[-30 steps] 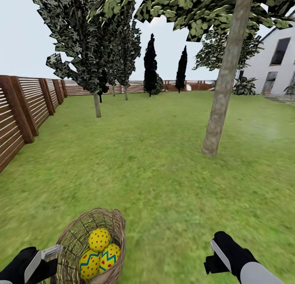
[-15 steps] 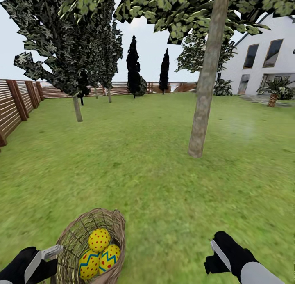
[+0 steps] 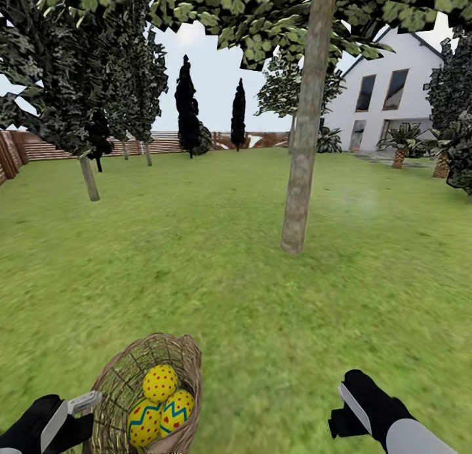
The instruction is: Take the three Easter eggs out of the wicker basket on the lawn in the garden, then place them on the lawn next to a single tree (choose any tree) so that all three eggs are next to the same tree and none are left in the basket.
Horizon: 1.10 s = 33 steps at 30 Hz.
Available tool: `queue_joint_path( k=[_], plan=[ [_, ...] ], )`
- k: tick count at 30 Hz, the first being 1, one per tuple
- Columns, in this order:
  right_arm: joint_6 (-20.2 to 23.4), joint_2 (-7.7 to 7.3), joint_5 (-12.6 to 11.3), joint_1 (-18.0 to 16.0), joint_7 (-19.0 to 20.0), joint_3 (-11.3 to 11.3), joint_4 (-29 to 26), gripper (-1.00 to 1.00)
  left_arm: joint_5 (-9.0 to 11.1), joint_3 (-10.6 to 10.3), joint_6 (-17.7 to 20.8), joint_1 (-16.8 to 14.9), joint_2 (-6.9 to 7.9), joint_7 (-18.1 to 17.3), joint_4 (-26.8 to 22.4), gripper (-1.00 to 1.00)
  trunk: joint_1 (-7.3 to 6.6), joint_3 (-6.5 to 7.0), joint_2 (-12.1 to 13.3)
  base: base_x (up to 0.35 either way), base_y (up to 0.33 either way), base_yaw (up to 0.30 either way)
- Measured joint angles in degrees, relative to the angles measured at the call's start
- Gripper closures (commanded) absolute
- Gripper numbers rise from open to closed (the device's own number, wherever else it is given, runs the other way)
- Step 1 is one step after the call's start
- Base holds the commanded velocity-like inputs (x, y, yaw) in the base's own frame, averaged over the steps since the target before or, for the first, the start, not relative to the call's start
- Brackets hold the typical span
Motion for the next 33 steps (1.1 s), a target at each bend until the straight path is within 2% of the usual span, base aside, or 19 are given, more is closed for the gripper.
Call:
queue_joint_path(
  k=[11, 13, 16, 24, 27, 29, 33],
  plan=[
    [0.0, 0.09, 0.0, 0.0, 0.0, 0.1, 0.0, -1.00, -0.2, 0.0, 0.0, 0.0, 0.14, 0.0, 0.0, 1.00, 0.00, 0.00, 0.0, 0.336, 0.000, -0.289],
    [0.0, 0.10, 0.0, 0.0, 0.0, 0.1, 0.0, -1.00, 0.5, 0.0, 0.0, 0.0, 0.15, 0.0, 0.0, 1.00, 0.00, 0.00, 0.0, 0.336, 0.000, -0.052],
    [0.0, 0.10, 0.0, 0.0, 0.0, 0.1, 0.0, -1.00, -0.3, -0.1, 0.0, 0.0, 0.08, 0.0, 0.0, 1.00, 0.00, 0.00, 0.0, 0.336, 0.000, -0.005],
    [0.0, 0.02, 0.0, 0.0, 0.0, 0.0, 0.0, -1.00, 0.0, 0.0, 0.0, 0.0, -0.01, 0.0, 0.0, 1.00, 0.00, 0.00, 0.0, 0.336, 0.000, -0.001],
    [-0.1, -0.37, -0.2, 0.0, 0.0, -0.1, 0.0, -1.00, -0.7, -0.1, 0.0, 0.0, -0.03, 0.0, 0.0, 1.00, 0.00, 0.00, 0.0, 0.336, 0.000, -0.256],
    [-0.1, -0.51, -0.3, 0.0, 0.0, -0.1, 0.0, -1.00, 0.1, 0.0, 0.0, 0.0, -0.03, 0.0, 0.0, 1.00, 0.00, 0.00, 0.0, 0.336, 0.000, -0.297],
    [-0.1, -0.52, -0.3, 0.0, 0.0, -0.1, 0.0, -1.00, 0.0, 0.0, 0.0, 0.0, -0.03, 0.0, 0.0, 1.00, 0.00, 0.00, 0.0, 0.336, 0.000, -0.199]
  ],
)
